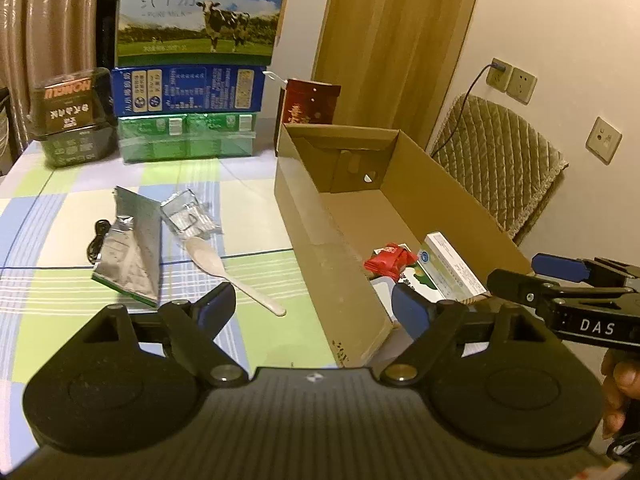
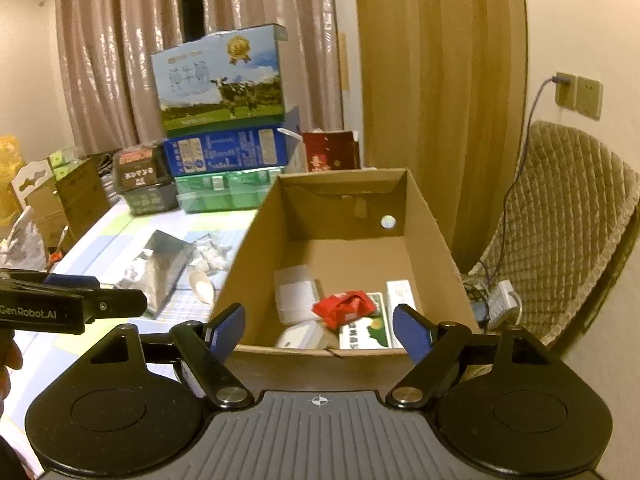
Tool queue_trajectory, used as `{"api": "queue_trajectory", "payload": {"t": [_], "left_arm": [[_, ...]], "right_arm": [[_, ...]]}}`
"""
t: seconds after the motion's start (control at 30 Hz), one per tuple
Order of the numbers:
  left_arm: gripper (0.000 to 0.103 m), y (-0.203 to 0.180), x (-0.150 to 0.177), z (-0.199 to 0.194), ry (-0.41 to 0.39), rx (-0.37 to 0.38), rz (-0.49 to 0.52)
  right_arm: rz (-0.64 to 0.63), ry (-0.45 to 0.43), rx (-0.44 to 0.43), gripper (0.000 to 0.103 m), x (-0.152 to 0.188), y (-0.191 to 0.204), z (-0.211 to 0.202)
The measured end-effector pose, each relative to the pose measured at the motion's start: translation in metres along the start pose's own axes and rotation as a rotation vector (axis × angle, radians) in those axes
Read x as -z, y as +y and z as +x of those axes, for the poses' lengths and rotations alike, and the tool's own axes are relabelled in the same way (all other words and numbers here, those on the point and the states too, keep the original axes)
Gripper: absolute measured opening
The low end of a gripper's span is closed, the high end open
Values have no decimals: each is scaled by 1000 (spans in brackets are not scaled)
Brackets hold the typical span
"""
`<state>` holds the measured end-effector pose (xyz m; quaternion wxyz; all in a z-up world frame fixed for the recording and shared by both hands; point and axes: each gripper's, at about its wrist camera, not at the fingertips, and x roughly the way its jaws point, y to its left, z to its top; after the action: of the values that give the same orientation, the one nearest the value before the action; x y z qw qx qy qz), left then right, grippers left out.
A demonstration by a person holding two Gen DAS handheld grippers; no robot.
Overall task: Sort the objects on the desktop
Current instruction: 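Withdraw both open tools from the box back over the table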
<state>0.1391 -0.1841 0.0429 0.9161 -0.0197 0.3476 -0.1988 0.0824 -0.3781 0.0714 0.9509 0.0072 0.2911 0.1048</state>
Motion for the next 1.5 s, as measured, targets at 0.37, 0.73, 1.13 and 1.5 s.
{"api": "queue_trajectory", "payload": {"t": [0.37,0.73,1.13,1.5], "left_arm": [[88,29,15,-41,-25,-52,-26],[90,82,27,-85,-34,-173,-81],[91,127,21,-124,-41,-271,-86],[91,180,14,-78,-15,-262,-92]], "right_arm": [[-43,-27,-81,87,-9,46,-13],[-66,-44,-202,88,-14,94,-12],[-142,-24,-284,88,-11,151,6],[-187,60,-250,76,6,177,92]]}}
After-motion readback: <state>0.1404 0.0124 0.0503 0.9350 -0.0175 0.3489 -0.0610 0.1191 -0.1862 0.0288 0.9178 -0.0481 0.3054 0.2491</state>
